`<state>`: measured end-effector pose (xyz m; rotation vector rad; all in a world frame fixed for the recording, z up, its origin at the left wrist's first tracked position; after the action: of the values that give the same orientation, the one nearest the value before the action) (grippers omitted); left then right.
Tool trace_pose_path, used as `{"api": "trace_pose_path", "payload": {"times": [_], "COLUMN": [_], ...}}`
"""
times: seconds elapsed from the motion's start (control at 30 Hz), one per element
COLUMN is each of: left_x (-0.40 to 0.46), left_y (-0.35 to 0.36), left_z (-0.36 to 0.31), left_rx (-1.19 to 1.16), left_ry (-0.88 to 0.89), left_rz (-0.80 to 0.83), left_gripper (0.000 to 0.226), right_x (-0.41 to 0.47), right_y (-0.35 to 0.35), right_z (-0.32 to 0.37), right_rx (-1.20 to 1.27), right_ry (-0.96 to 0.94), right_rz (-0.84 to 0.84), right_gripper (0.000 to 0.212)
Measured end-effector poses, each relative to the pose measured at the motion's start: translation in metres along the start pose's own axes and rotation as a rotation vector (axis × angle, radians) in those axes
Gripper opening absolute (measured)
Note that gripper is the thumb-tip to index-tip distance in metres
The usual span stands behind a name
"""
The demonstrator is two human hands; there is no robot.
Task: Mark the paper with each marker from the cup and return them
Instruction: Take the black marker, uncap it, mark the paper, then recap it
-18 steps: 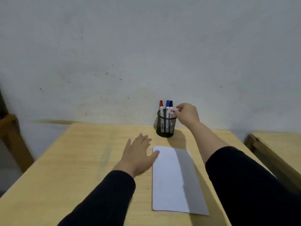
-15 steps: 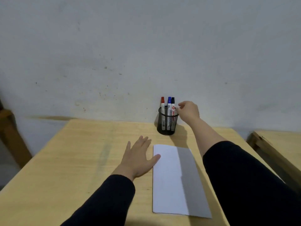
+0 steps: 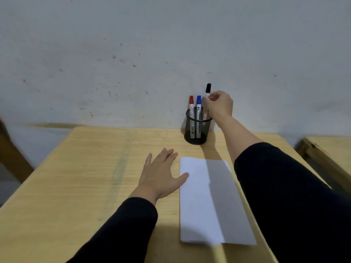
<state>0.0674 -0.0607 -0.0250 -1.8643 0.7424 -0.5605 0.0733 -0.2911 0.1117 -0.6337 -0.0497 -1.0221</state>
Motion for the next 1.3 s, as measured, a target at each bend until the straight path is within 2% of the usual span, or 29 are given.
{"api": "trace_pose_path", "payload": {"times": [0.2,0.43,0.53,0.63,0.73,0.83,0.93,1.0,1.07,1.13,1.17,1.23,1.3], "left_x": [-0.003,-0.005,-0.004,-0.005,-0.010,-0.013,-0.013,-0.011,-0.010,-0.009,-0.010,-0.011,-0.012], "left_y": [0.003,0.003,0.001,-0.030,-0.080,-0.107,-0.116,-0.122,-0.126,-0.128,-0.128,-0.123,-0.117], "left_z": [-0.003,-0.003,-0.002,-0.011,-0.041,-0.066,-0.072,-0.069,-0.059,-0.048,-0.047,-0.052,-0.059], "left_rx": [0.012,0.065,-0.015,-0.211,-0.113,0.026,0.087,0.008,-0.139,-0.281,-0.319,-0.358,-0.378], "left_ry": [-0.002,0.011,-0.001,0.055,0.271,0.461,0.523,0.502,0.386,0.230,0.189,0.183,0.198], "left_rz": [0.026,0.028,0.011,-0.233,-0.519,-0.606,-0.620,-0.640,-0.666,-0.702,-0.711,-0.698,-0.663], "left_gripper": [0.079,0.078,0.077,0.068,0.058,0.039,0.020,0.018,0.019,0.018,0.018,0.018,0.018], "right_x": [-0.026,-0.101,-0.125,-0.138,-0.143,-0.145,-0.144,-0.141,-0.144,-0.146,-0.145,-0.150,-0.156], "right_y": [-0.040,-0.029,-0.028,-0.031,-0.033,-0.033,-0.029,-0.032,-0.048,-0.061,-0.058,-0.032,-0.011], "right_z": [0.056,0.022,0.004,-0.003,0.001,0.009,0.016,0.021,0.028,0.021,0.011,-0.007,-0.009], "right_rx": [0.218,0.207,0.180,0.123,0.040,-0.056,-0.124,-0.188,-0.256,-0.113,0.043,0.436,0.708], "right_ry": [-0.182,-0.123,-0.108,-0.126,-0.160,-0.210,-0.239,-0.277,-0.306,-0.173,-0.013,0.374,0.595], "right_rz": [-0.096,0.142,0.209,0.271,0.323,0.371,0.416,0.326,0.078,-0.066,-0.026,0.208,0.365], "right_gripper": [0.021,0.024,0.024,0.023,0.022,0.019,0.019,0.019,0.020,0.016,0.019,0.029,0.034]}}
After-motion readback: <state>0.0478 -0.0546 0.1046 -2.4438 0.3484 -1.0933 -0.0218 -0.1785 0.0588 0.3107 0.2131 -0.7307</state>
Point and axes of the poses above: each hand's wrist, its own x-axis towards the middle knuckle, its own y-axis out of the palm, z = x × y, the point moved 8 cm from there along x, towards the middle knuckle, and after that the axes turned 2 degrees about -x, right-handed, at the moved point
